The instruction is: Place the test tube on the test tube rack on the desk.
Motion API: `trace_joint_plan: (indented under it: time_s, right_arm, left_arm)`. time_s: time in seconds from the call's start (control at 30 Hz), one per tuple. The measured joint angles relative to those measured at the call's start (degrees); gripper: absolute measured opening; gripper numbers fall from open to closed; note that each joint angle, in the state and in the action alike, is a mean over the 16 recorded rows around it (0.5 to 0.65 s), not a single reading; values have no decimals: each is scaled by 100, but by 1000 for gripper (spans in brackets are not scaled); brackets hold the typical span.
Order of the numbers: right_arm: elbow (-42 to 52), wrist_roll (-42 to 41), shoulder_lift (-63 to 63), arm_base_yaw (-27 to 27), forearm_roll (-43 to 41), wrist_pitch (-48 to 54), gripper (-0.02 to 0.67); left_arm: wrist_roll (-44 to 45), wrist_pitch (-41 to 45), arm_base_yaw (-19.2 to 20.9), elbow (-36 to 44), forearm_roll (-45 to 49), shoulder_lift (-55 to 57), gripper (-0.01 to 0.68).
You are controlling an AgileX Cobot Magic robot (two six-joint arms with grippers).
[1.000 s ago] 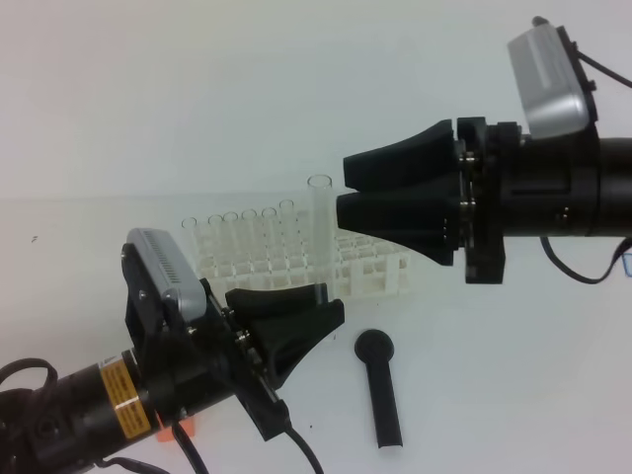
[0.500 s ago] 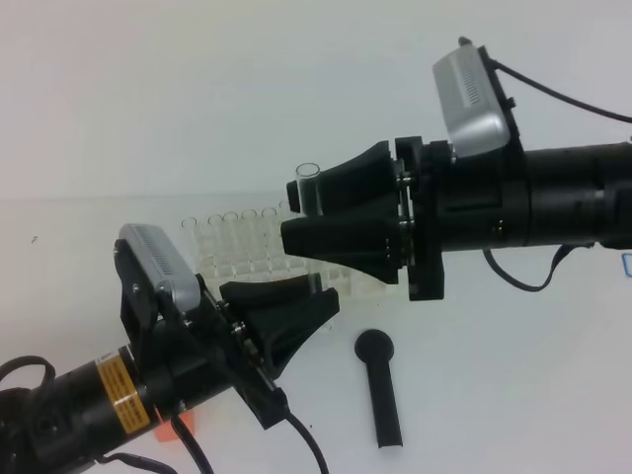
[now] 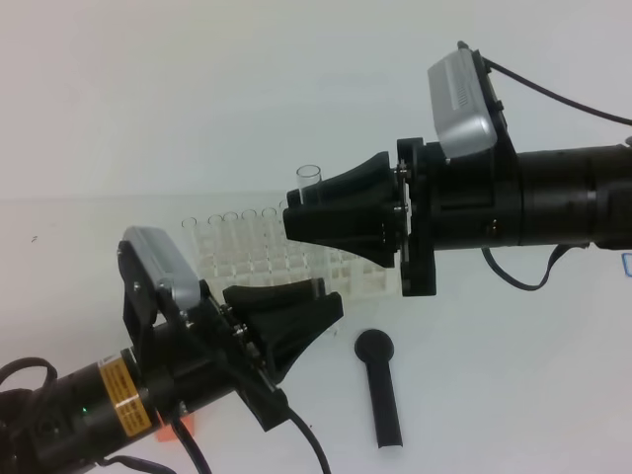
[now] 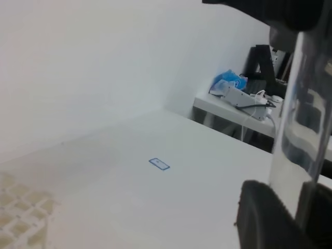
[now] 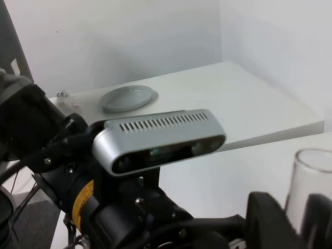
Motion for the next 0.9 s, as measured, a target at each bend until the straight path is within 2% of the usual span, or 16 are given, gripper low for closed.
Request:
trace_joint_plan:
  time_s: [0.17, 0.37, 0.5, 0.63, 0.9]
  right_arm:
    - [0, 7, 4, 0, 6, -51, 126]
    - [0, -48, -60, -4, 6, -121, 125]
    - [0, -103, -235, -37, -8, -269, 125]
    - [0, -88, -546, -92, -133, -494, 125]
    - [0, 488, -1484, -226, -966, -1010, 125]
  left_arm:
    - [-745, -3, -5, 0, 12, 0, 192]
    - [-1544, -1, -5, 0, 9, 0, 308]
    - [-1872, 3, -6, 0, 34, 0, 345]
    - [-1937, 6, -4, 0, 124, 0, 307]
    - [-1992, 9, 2, 0, 488, -31, 106]
